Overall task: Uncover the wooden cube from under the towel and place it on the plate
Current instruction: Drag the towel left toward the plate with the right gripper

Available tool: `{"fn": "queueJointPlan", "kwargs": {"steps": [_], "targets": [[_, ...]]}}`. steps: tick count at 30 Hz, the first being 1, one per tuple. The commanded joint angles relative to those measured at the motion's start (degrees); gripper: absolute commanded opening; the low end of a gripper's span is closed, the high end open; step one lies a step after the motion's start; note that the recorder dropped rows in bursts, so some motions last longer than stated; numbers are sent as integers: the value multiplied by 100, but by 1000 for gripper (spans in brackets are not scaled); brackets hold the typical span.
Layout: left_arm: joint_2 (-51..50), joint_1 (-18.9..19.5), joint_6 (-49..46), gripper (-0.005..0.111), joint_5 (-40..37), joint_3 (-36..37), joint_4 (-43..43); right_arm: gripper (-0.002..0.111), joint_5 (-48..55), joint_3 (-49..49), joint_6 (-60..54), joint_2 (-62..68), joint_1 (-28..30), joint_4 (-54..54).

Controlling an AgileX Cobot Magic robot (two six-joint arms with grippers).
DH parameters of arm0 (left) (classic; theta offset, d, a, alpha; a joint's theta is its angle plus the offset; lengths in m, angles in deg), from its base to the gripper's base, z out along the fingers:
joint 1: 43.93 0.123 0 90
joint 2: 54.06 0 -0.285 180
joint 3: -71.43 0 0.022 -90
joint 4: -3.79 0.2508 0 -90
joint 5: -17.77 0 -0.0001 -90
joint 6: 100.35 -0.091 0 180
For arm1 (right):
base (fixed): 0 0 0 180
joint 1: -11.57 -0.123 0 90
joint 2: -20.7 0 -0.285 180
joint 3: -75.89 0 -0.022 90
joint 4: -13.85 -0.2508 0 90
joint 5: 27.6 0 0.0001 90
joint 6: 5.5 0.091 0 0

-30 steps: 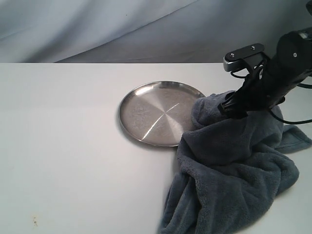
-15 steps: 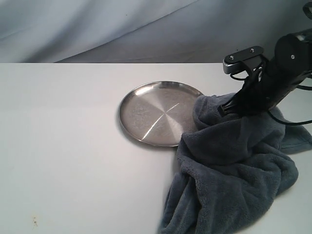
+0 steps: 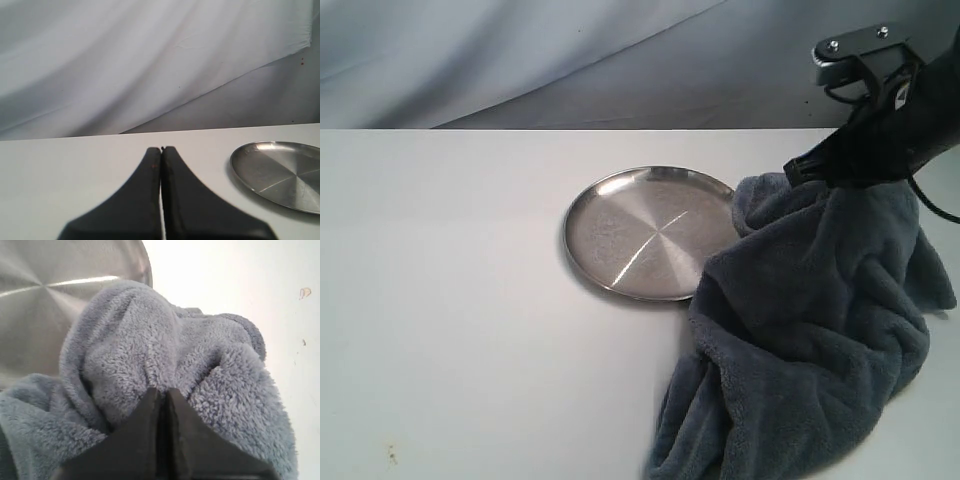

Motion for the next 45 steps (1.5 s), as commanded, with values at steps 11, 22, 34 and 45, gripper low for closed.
{"fn": "queueJointPlan", "kwargs": {"steps": [11,22,34,45], "targets": [[24,12,13,0,62,25,-14,0,451,26,-1570,-324,-1077,-1929],[24,12,13,0,62,25,-14,0,804,16,-1344,-163,-1994,-2303],[24,12,13,0,62,25,-14,0,438,-324,-1305,908,-1987,-1853],[24,12,13,0,62,25,-14,13,42,-324,-928,1242,-1987,-1236]]}}
